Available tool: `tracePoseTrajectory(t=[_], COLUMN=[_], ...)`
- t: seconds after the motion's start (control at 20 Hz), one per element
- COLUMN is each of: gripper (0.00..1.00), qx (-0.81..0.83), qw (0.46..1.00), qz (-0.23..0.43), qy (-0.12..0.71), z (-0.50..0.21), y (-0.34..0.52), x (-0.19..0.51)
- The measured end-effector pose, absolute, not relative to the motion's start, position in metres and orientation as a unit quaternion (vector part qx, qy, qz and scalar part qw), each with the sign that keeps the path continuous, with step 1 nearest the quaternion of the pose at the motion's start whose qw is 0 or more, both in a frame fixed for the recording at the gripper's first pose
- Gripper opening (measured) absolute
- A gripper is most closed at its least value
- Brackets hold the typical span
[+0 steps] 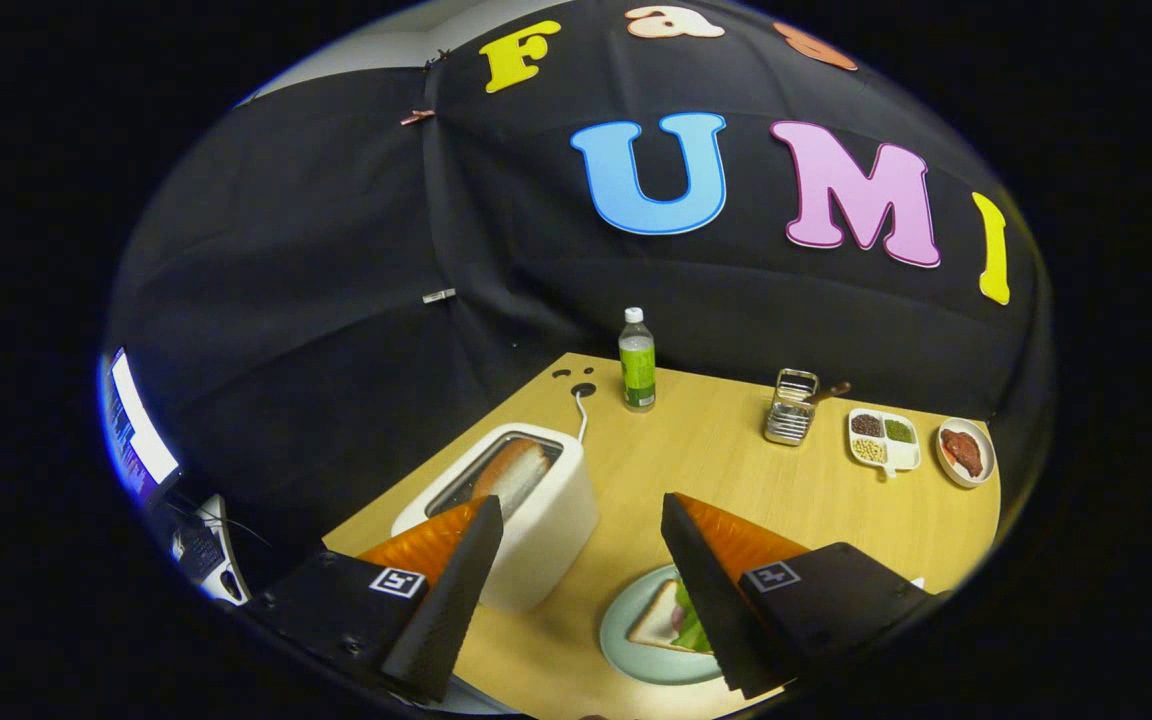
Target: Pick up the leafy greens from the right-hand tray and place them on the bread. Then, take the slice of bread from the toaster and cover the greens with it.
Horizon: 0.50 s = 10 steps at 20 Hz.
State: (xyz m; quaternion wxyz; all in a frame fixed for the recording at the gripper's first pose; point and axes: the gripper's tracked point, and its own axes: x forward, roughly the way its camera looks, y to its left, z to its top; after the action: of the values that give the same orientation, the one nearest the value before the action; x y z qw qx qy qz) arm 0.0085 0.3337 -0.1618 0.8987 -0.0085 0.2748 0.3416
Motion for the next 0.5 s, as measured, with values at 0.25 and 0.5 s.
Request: tracePoseTrajectory(t=[0.25, 0.5], gripper=[0.99, 0.99], qx=[-0.017, -0.052], qw=[0.895, 0.893], qz=[0.362, 0.356], qy=[0.26, 0.27], z=[-0.159, -0.191], y=[0.384, 0.418], x=[0.007, 0.012])
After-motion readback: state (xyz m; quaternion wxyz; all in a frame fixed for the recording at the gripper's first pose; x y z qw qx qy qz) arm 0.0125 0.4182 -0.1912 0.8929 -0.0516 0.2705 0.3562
